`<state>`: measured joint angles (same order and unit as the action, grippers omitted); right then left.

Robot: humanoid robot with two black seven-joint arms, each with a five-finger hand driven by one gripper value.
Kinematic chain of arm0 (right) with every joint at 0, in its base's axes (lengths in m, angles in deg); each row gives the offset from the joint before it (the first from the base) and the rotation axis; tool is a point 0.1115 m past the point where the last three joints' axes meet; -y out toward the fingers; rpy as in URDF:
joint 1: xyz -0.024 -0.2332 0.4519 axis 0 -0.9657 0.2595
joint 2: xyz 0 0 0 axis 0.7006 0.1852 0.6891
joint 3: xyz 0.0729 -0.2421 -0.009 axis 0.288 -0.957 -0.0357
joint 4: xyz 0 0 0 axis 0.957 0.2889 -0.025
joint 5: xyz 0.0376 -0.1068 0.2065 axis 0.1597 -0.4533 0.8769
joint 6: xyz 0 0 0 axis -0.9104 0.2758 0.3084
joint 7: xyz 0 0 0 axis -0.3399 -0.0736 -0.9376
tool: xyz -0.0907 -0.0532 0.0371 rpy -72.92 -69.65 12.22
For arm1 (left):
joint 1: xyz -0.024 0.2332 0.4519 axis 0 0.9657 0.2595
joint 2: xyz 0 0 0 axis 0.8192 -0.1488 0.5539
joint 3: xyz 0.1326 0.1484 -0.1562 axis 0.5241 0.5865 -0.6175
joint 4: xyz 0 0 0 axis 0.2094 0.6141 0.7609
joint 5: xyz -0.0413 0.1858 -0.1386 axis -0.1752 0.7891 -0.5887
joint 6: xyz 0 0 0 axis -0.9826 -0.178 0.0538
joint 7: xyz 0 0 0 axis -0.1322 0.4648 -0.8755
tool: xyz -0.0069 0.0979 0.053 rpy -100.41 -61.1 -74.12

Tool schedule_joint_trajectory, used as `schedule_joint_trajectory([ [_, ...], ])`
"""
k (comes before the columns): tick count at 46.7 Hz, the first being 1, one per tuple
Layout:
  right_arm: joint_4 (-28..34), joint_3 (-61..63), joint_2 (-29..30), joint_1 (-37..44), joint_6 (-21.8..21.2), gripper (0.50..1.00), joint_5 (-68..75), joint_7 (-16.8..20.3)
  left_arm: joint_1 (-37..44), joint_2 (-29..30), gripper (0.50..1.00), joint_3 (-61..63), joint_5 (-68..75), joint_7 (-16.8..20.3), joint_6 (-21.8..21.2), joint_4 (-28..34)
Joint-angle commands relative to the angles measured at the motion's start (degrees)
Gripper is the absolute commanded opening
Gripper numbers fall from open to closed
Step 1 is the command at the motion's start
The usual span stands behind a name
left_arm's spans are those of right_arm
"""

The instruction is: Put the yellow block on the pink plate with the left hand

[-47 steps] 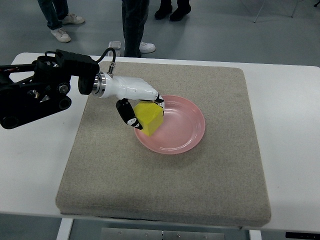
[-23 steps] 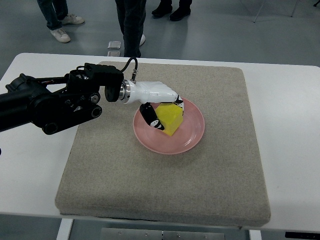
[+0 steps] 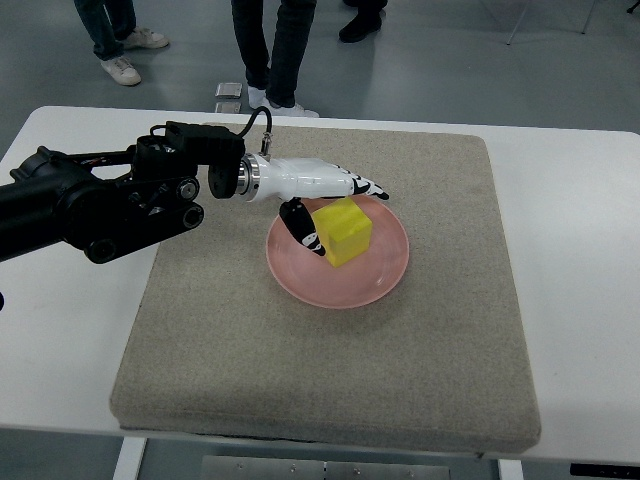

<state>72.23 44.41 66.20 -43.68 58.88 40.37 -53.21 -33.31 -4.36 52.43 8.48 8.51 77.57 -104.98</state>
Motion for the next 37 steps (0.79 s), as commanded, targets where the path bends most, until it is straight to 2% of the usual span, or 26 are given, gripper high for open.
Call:
schedule_joint_trajectory([
  [1, 0.00, 0.00, 0.00, 0.00, 0.00, 0.924, 0.00, 0.00, -0.51, 0.09, 0.999, -1.23, -5.57, 0.04, 1.62, -0.16],
  [6, 0.00, 0.00, 0.00, 0.00, 0.00, 0.924, 0.00, 0.00, -0.51, 1.05, 0.999, -7.29, -16.20, 0.04, 7.06, 0.28],
  [10, 0.00, 0.00, 0.00, 0.00, 0.00, 0.924, 0.00, 0.00, -0.42, 2.90, 0.999, -11.25, -23.06, 0.04, 12.34, 3.00],
  [15, 0.00, 0.00, 0.00, 0.00, 0.00, 0.924, 0.00, 0.00, 0.37, 5.36, 0.999, -15.03, -30.35, 0.04, 15.68, 4.94],
  [27, 0.00, 0.26, 0.00, 0.00, -0.26, 0.924, 0.35, 0.00, 3.70, 12.57, 0.996, -15.74, -56.37, 0.04, 20.34, 11.26],
  [37, 0.18, 0.26, 0.00, 0.00, -0.44, 0.924, 0.18, 0.09, 10.56, 12.48, 0.999, -16.27, -64.12, 0.04, 19.56, 17.50],
])
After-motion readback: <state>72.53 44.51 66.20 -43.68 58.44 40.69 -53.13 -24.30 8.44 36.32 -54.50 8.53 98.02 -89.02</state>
